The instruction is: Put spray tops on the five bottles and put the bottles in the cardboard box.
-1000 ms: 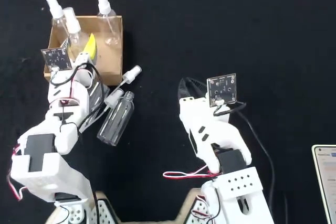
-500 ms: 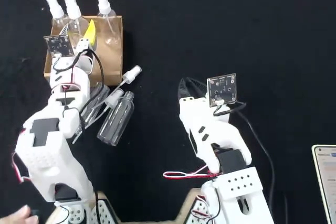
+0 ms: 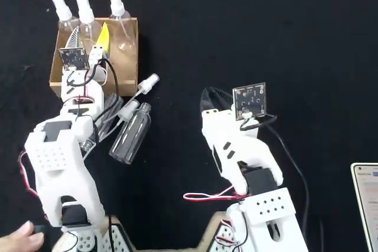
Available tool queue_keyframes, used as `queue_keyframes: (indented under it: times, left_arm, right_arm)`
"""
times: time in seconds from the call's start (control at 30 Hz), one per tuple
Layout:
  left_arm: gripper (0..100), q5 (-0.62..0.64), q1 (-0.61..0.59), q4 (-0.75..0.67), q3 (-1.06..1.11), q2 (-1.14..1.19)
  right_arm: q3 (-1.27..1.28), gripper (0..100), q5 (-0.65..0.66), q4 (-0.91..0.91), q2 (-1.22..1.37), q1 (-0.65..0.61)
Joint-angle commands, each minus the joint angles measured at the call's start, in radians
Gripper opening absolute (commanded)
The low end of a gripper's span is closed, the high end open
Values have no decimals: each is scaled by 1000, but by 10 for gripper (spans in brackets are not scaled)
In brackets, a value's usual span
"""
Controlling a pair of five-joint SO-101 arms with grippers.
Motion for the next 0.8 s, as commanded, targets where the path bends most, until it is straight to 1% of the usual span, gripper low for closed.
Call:
queue_keyframes:
  times: [0.0, 0.33, 0.67, 0.77]
  left_arm:
    - [73, -5, -21, -25, -93, 0]
    - [76, 0, -16, -25, -117, 49]
    - [76, 2, -7, -20, -128, 51]
    - [76, 3, -2, 51, -143, 49]
  right_arm:
    - [-7, 34, 8, -32, -35, 14]
    - [-7, 34, 8, -32, -35, 14]
    - [-7, 34, 8, -31, -35, 14]
    - [-7, 34, 8, -31, -35, 14]
